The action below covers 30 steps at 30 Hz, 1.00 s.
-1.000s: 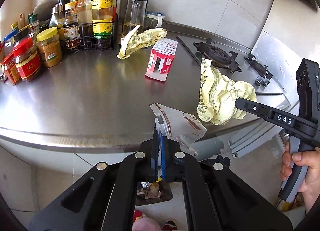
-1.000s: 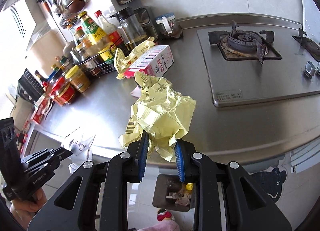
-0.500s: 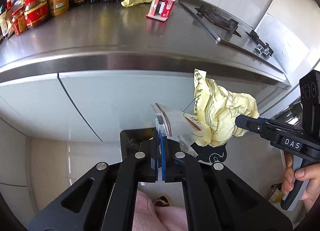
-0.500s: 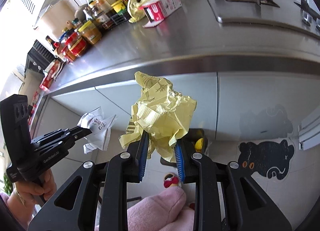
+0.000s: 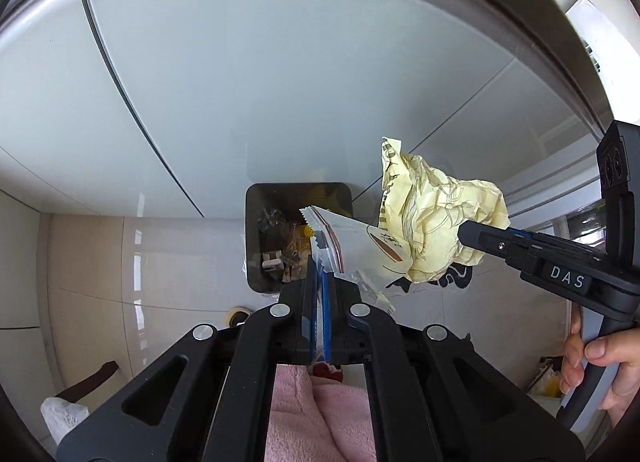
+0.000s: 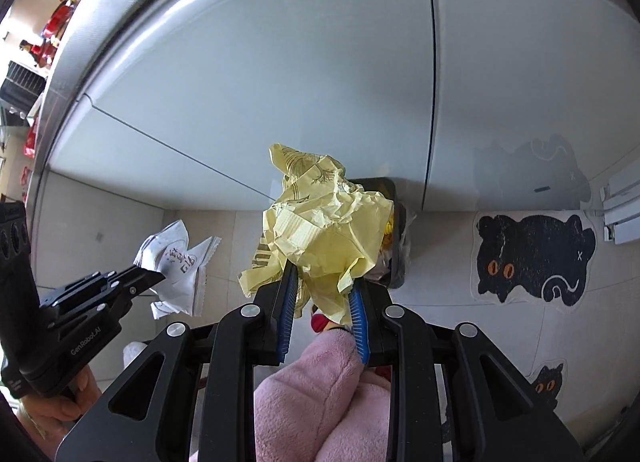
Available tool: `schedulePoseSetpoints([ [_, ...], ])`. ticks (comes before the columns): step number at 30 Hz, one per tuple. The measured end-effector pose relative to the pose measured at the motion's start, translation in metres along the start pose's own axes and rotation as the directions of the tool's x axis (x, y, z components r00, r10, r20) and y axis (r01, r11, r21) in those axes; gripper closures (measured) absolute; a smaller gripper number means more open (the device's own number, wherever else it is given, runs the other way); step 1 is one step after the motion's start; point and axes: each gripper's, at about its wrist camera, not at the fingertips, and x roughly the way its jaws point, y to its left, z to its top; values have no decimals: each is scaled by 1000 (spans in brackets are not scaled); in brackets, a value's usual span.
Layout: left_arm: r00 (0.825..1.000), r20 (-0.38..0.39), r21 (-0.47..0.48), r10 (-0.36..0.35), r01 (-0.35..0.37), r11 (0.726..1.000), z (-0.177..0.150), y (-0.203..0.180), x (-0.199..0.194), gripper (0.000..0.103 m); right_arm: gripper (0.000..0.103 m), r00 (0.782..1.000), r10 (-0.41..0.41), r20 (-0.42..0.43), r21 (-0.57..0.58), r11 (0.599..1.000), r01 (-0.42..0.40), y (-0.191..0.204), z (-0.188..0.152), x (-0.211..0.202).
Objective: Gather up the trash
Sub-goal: 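Carry zip bag and yellow paper over the bin and open both tools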
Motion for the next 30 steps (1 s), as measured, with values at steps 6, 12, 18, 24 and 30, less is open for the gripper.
schedulePoseSetpoints([
  [6, 997, -79, -22, -17, 15, 1000, -8, 11, 58, 102, 77, 999, -18, -40, 73, 997, 20, -7, 9, 52],
  [12, 990, -136, -23, -31, 28, 999, -8, 19, 102, 102, 77, 997, -31, -69, 142, 989, 40, -17, 19, 93],
  [18, 985, -165, -56, -43, 34, 998, -6, 30, 126, 102, 77, 995, -35, -98, 172, 984, 52, -22, 27, 120],
  [24, 982, -183, -48, -38, 29, 998, 0, 33, 131, 99, 76, 991, -36, -128, 205, 977, 62, -24, 36, 137],
  [30, 983, -179, -65, -42, 31, 997, 5, 35, 125, 85, 64, 990, -47, -136, 224, 972, 77, -22, 41, 142],
])
